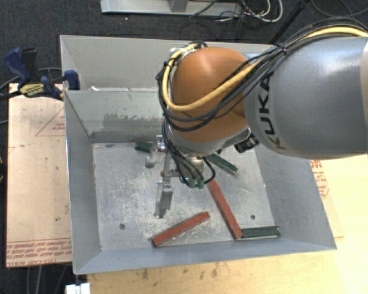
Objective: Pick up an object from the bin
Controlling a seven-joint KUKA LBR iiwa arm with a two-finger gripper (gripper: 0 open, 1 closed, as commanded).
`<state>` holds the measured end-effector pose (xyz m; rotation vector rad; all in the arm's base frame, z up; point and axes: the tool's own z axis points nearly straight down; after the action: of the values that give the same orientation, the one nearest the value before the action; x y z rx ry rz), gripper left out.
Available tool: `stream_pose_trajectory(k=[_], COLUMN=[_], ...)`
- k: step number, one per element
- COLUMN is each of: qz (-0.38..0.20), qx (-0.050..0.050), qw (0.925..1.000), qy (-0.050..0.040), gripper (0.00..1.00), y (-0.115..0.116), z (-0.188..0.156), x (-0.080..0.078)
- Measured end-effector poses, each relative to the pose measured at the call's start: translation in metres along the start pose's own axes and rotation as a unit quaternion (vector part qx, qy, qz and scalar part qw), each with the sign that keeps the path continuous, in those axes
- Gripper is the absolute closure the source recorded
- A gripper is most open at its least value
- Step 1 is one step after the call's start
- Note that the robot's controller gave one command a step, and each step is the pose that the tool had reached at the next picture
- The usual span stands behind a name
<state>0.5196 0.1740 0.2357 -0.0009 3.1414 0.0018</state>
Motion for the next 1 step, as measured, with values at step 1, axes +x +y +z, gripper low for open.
stream_pose_trajectory(k=[1], qz=[-0.018], qx=[-0.001], qw=[0.9998], qy=[-0.0023], gripper=[0.0], y=[-0.0193], z=[0.0557], x=[0.0146])
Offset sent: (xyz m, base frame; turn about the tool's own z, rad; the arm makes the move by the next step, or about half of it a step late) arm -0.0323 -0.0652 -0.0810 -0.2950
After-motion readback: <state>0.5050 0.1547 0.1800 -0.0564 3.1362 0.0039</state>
